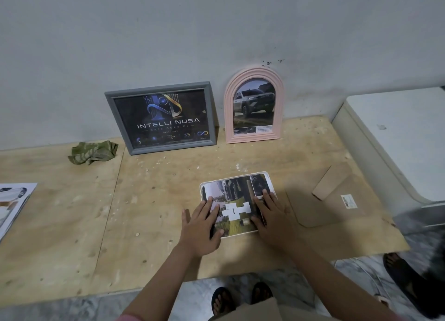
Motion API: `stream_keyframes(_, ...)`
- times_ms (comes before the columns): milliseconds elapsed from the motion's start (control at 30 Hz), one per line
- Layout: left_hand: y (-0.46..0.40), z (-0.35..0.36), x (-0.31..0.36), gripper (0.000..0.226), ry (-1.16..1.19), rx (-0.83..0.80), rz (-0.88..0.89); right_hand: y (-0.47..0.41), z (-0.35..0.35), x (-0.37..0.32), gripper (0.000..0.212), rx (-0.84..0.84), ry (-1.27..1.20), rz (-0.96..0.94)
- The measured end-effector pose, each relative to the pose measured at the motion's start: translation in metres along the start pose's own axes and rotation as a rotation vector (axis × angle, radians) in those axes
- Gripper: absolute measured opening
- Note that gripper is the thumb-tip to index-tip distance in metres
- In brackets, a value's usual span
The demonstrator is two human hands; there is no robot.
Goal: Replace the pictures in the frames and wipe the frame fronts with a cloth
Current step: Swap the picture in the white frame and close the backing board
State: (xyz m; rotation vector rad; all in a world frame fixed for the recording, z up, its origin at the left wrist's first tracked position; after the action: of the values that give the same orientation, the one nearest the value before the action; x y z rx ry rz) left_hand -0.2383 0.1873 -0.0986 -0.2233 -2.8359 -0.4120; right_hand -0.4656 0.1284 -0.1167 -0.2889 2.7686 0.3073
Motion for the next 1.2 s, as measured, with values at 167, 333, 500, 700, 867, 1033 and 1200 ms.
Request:
stream_keyframes(167,-0.001,-0.007,0.006,0.073,0.071,0.039,-0.017,0.002,-0.008,0.002,0.065,0.022,-0.131,-0.021)
stream_keyframes(333,-0.017,-0.015,0.037,0.068,0.169,0.247,0.024,0.004,-0.030,0.018,0.052,0.134,-0.188,0.073)
stream_keyframes(500,-0.051,-0.017,0.098,0.056,0.278,0.316,0.060,-0.002,-0.053,0.074,0.055,0.211,-0.251,0.209)
stream_keyframes(700,-0.093,-0.017,0.186,0.045,0.501,0.333,-0.093,-0.012,-0.095,0.150,0.058,0.265,-0.322,0.393)
stream_keyframes(867,-0.124,-0.002,0.228,0.029,0.536,0.259,-0.339,-0.018,-0.124,0.195,0.045,0.193,-0.332,0.485)
stream_keyframes(1033,-0.134,0.004,0.251,0.034,0.461,0.220,-0.578,-0.026,-0.131,0.222,0.033,0.095,-0.326,0.493)
stream_keyframes(1200,-0.144,0.008,0.262,0.038,0.441,0.256,-0.672,-0.032,-0.133,0.224,0.027,0.055,-0.258,0.470)
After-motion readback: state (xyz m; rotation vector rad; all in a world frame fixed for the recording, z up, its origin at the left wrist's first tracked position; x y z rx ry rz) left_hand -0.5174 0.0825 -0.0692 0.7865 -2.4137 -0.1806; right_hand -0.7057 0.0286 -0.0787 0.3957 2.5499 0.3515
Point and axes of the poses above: each hand's wrist, its own y-axis away from the middle knuckle, its own z-axis out of the palm, x = y × z, the point moved 1 cm from there along -y, towards the middle knuckle, and after that the axes turned 7 degrees about z, right-handed, at the moved point
